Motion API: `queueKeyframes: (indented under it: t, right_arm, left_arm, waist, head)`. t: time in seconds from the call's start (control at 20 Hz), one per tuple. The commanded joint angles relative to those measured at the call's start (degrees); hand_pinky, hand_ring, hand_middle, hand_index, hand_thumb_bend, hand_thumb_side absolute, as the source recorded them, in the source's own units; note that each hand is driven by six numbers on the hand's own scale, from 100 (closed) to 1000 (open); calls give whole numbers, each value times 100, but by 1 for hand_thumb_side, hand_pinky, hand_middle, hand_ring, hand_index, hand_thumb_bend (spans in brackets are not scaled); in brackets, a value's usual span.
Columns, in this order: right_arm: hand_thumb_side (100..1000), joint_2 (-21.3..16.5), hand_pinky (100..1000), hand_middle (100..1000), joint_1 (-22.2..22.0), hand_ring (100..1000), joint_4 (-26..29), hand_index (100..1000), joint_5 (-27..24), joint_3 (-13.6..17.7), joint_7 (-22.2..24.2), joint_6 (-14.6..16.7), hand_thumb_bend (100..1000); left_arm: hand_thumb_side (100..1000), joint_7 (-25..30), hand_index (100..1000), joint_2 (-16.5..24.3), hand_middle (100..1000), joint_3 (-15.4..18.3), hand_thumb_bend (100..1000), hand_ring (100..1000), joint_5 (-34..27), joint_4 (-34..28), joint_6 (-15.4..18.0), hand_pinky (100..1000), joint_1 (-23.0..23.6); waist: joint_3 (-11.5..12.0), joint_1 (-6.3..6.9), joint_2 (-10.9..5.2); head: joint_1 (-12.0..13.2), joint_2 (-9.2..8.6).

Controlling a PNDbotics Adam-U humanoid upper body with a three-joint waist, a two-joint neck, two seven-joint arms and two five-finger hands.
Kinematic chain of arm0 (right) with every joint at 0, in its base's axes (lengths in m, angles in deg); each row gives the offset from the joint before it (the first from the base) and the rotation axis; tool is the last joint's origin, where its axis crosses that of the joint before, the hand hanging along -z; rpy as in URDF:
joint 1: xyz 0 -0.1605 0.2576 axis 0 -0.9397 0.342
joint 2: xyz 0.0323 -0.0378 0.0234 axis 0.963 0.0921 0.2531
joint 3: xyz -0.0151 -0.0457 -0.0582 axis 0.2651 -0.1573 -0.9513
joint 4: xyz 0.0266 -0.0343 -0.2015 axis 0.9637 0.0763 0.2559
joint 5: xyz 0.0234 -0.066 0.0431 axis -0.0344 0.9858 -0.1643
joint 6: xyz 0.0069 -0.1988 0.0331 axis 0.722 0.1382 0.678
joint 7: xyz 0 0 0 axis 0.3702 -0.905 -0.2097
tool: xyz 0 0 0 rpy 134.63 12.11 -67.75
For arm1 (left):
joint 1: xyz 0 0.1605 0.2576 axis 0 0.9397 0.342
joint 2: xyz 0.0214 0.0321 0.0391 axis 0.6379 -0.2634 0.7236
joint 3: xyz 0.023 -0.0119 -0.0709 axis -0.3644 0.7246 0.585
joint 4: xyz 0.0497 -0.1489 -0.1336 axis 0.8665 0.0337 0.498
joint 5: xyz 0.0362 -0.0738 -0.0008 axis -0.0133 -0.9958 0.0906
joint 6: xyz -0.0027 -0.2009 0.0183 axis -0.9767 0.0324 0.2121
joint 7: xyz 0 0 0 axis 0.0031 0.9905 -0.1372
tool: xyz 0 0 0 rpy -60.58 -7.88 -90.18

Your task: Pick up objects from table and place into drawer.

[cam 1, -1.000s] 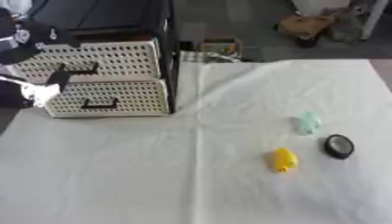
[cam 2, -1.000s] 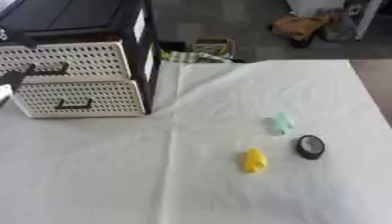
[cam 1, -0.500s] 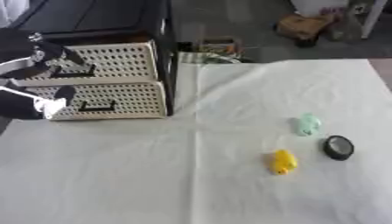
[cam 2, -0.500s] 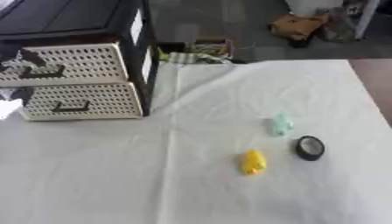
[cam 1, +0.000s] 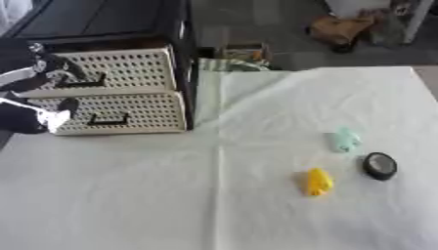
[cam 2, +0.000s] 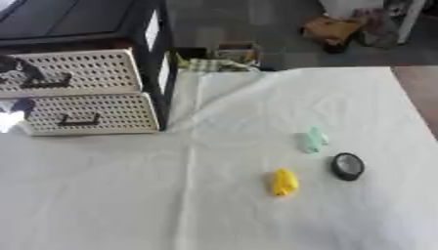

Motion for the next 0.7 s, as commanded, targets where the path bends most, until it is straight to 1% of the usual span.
queueKeyframes:
  t: [0.05, 0.45, 0.7]
  right_arm:
    - [979, -103, 737, 395, 41, 684, 95, 818, 57, 32, 17, 16, 387]
    - [982, -78, 738, 390, 44, 684, 95, 818, 70, 32, 37, 33, 400]
    - [981, -64, 738, 388, 41, 684, 95, 818, 77, 36, 47, 40, 403]
  left_arm:
    - [408, 9, 836, 92, 100, 120, 105, 100, -31, 121, -62, 100, -91]
    - [408, 30, 843, 3, 100, 142, 105, 100, -372, 375, -240, 100, -160]
    - [408, -40, 850, -10, 100, 144, 105, 100, -425, 407, -265, 100, -181]
  waist:
    - [-16, -8, -79]
    - [-37, -32, -13]
    - [-49, -42, 13]
  head:
    - [22, -91]
    - [40, -133]
    - [50, -148]
